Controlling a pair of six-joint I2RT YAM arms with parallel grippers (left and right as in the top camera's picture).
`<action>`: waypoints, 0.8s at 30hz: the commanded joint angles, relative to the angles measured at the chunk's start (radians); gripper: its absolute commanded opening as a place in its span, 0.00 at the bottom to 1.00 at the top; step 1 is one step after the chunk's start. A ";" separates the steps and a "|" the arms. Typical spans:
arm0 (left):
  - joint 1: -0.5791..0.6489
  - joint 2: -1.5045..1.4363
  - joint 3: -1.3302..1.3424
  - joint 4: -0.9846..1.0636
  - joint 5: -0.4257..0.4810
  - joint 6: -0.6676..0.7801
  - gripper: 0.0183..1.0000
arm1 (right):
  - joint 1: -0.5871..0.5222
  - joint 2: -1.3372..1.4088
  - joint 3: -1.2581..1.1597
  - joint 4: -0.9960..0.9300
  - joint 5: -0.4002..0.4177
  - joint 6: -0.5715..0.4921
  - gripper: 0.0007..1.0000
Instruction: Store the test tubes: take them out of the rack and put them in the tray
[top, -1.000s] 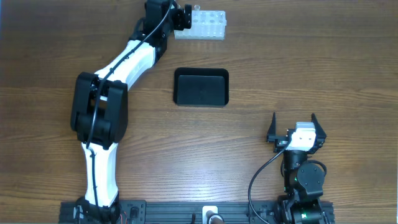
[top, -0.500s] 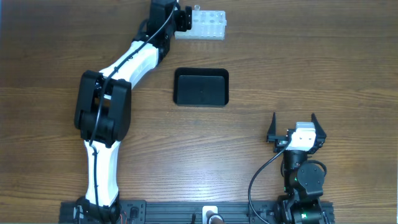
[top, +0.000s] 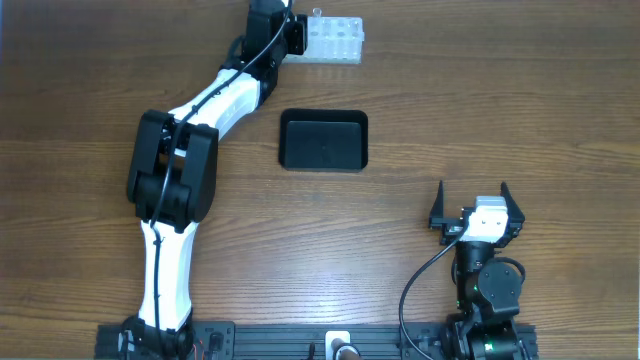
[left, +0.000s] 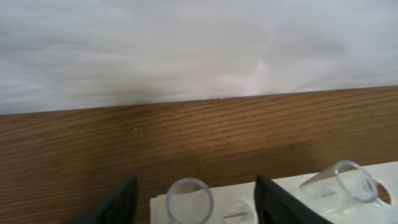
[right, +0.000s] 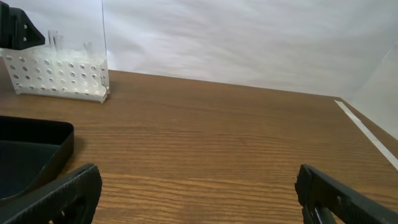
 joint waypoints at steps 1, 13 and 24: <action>0.001 0.013 0.023 0.007 -0.023 -0.003 0.51 | 0.006 -0.010 -0.007 -0.002 0.006 -0.005 0.99; 0.001 0.013 0.023 0.015 -0.023 -0.003 0.32 | 0.006 -0.010 -0.007 -0.002 0.005 -0.005 0.99; 0.001 0.013 0.023 0.014 -0.023 -0.003 0.17 | 0.006 -0.010 -0.007 -0.002 0.005 -0.005 0.99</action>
